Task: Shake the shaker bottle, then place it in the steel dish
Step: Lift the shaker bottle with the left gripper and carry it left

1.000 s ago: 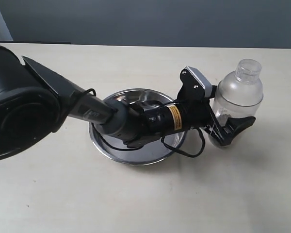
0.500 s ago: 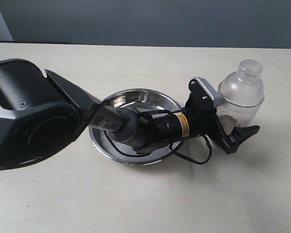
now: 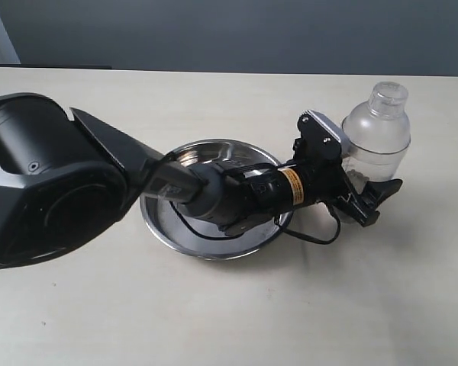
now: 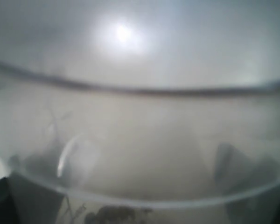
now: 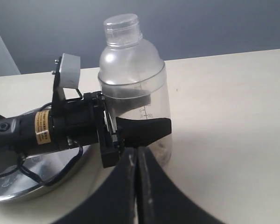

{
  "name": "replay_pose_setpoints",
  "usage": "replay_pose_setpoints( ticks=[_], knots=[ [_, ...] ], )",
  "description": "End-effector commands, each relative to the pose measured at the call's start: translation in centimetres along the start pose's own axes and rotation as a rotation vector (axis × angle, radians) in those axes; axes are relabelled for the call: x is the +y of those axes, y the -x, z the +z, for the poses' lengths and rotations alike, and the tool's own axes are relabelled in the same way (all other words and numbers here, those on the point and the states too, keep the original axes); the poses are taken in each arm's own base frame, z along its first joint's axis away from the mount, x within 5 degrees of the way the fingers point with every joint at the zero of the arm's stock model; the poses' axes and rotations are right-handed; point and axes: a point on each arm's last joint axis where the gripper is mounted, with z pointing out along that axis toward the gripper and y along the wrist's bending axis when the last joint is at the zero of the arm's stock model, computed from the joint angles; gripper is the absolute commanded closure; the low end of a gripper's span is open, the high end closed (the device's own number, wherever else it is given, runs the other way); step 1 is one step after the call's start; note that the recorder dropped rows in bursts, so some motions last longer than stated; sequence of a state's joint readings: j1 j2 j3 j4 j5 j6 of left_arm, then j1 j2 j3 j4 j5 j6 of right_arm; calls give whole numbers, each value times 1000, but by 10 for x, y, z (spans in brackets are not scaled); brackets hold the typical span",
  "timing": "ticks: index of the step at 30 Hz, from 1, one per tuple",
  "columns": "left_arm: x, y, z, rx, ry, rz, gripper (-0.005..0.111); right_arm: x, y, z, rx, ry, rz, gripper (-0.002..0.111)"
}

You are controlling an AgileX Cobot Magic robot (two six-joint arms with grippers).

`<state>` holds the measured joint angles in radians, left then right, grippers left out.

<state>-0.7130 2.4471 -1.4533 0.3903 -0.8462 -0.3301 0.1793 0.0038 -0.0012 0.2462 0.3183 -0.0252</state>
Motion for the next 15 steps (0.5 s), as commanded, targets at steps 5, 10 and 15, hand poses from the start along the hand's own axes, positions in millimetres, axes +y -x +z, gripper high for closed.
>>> replay_pose_setpoints(
  ticks=[5, 10, 15],
  knots=[
    [-3, 18, 1, -24, 6, -75, 106, 0, 1, 0, -12, 1, -2, 109],
    [-2, 62, -6, -6, 61, 36, 106, 0, 1, 0, -12, 1, -2, 109],
    [3, 124, -42, -87, 266, 94, 106, 0, 1, 0, -12, 1, -2, 109]
  ],
)
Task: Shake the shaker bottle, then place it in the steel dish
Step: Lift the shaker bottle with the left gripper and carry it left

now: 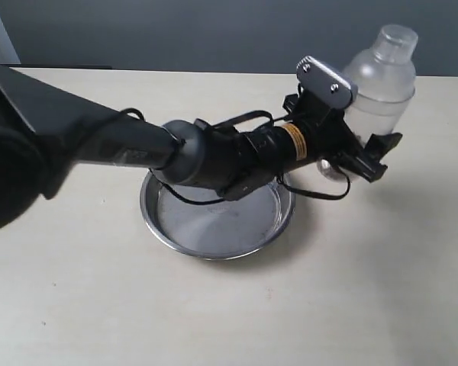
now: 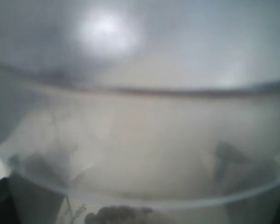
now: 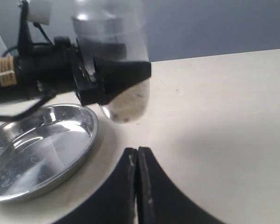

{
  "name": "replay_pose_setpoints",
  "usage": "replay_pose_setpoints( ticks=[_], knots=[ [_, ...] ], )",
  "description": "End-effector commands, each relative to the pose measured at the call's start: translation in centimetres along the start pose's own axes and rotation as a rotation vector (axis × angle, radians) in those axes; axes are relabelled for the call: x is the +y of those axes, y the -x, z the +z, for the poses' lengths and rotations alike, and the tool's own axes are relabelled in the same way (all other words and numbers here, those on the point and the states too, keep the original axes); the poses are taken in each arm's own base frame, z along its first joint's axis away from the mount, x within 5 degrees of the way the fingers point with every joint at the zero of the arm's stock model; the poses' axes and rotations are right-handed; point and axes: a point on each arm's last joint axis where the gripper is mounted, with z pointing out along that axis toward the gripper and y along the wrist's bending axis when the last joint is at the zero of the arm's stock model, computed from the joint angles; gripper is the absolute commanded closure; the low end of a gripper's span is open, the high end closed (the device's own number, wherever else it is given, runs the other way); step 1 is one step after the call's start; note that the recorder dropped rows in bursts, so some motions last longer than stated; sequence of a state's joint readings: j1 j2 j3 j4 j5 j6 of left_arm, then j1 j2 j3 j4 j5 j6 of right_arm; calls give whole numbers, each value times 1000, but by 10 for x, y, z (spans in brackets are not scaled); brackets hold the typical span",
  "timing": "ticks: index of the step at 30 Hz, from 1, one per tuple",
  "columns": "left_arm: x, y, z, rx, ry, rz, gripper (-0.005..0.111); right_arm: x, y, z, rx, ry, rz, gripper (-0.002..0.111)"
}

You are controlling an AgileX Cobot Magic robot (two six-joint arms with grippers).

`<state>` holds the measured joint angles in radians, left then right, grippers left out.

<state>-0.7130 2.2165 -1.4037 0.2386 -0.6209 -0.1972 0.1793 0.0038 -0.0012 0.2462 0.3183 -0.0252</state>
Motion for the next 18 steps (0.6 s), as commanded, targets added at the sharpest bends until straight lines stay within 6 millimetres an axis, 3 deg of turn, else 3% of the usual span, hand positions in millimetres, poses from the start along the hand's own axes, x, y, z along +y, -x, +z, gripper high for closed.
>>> replay_pose_setpoints(
  ticks=[1, 9, 15, 18],
  knots=[
    [8, 47, -30, -103, 146, 38, 106, 0, 1, 0, -12, 1, -2, 109],
    [17, 57, -92, -110, 336, 2, 106, 0, 1, 0, -12, 1, -2, 109],
    [21, 69, -154, -131, 482, 92, 106, 0, 1, 0, -12, 1, -2, 109],
    [27, 85, -188, -139, 616, 118, 106, 0, 1, 0, -12, 1, -2, 109]
  ],
)
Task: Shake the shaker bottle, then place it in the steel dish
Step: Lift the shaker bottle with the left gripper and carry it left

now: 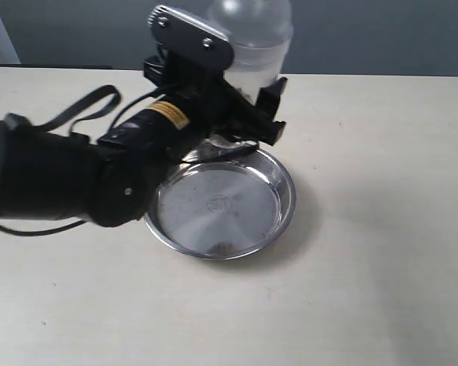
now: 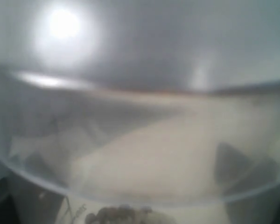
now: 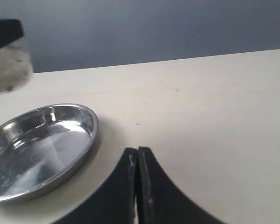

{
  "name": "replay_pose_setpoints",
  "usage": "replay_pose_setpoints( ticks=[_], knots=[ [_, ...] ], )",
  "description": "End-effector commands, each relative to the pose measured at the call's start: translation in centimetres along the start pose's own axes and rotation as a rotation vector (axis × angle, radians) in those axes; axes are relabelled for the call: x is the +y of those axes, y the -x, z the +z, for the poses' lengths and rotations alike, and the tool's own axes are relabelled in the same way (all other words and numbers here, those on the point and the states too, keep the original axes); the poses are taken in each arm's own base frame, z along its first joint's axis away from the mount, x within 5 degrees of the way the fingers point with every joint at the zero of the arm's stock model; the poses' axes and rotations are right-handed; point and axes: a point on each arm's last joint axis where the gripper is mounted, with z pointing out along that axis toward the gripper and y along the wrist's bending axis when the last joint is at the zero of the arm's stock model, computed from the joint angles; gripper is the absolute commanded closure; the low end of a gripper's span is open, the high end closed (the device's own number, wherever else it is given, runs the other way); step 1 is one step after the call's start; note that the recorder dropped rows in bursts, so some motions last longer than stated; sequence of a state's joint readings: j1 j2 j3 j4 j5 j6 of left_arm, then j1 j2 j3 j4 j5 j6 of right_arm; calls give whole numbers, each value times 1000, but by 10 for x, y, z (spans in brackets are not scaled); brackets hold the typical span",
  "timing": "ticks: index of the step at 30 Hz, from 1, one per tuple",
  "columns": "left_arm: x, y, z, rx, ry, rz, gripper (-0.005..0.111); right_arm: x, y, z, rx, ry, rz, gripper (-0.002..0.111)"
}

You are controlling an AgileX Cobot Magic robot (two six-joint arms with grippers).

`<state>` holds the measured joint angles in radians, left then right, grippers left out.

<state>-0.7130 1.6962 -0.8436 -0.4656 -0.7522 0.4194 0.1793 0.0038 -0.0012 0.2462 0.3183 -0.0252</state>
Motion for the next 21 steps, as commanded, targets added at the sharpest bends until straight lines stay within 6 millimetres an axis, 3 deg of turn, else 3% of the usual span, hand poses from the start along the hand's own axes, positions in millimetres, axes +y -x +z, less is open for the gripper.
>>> replay_pose_setpoints(
  ticks=[1, 4, 7, 10, 12, 15, 17, 21],
  knots=[
    [33, 34, -42, -101, 220, 30, 106, 0, 1, 0, -12, 1, -2, 109],
    [47, 29, -65, -27, 289, -27, 106, 0, 1, 0, -12, 1, -2, 109],
    [53, -10, -81, 152, 329, -103, 106, 0, 1, 0, -12, 1, -2, 109],
    [57, -37, -96, 206, 351, -85, 106, 0, 1, 0, -12, 1, -2, 109],
    [62, -22, -105, 106, 381, -39, 106, 0, 1, 0, -12, 1, -2, 109],
    [72, 24, -124, -105, 429, 16, 106, 0, 1, 0, -12, 1, -2, 109],
    [79, 30, -134, -58, 440, -34, 106, 0, 1, 0, -12, 1, -2, 109],
    [92, -33, -146, 288, 475, -177, 106, 0, 1, 0, -12, 1, -2, 109]
  ],
)
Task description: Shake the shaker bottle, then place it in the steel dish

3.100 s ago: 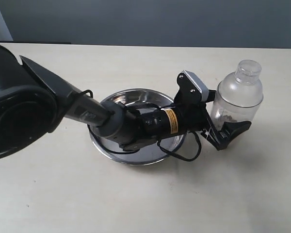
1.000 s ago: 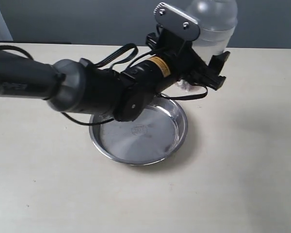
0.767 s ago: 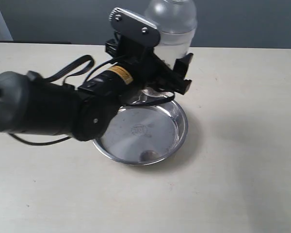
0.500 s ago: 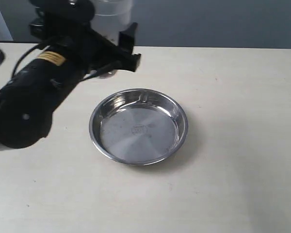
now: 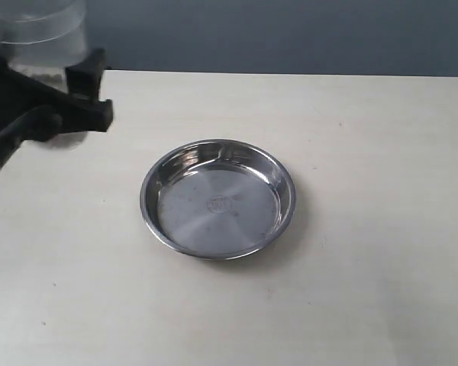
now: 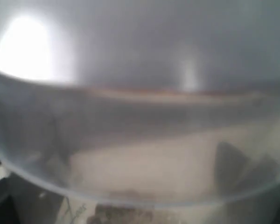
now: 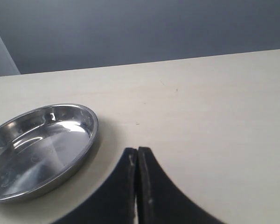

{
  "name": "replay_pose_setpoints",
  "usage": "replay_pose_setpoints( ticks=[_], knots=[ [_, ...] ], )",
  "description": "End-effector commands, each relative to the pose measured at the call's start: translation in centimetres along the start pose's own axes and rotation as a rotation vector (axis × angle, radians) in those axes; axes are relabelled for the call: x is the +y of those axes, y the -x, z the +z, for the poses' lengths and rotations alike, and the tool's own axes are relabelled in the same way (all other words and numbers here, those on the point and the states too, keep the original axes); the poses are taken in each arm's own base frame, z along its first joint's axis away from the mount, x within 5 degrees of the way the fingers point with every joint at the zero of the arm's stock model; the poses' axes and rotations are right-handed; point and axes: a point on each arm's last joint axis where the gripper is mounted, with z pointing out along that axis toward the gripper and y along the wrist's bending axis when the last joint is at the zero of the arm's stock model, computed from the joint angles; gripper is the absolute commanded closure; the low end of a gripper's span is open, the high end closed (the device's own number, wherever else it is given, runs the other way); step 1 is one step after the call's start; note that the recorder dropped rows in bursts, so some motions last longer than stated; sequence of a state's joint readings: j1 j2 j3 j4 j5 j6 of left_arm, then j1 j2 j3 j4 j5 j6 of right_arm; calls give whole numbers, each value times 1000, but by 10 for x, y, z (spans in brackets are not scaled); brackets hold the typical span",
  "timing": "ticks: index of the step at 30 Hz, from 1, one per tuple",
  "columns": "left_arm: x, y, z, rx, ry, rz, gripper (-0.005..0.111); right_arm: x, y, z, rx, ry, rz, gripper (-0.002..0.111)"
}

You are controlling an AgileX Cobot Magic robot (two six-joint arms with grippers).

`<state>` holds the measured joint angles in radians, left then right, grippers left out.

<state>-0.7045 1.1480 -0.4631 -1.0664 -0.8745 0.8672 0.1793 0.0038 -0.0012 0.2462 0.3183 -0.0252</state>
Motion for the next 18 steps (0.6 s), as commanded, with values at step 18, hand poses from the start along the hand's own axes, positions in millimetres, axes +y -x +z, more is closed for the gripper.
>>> replay_pose_setpoints(
  ticks=[18],
  knots=[
    [30, 16, -42, -81, -182, -98, 106, 0, 1, 0, -12, 1, -2, 109]
  ],
)
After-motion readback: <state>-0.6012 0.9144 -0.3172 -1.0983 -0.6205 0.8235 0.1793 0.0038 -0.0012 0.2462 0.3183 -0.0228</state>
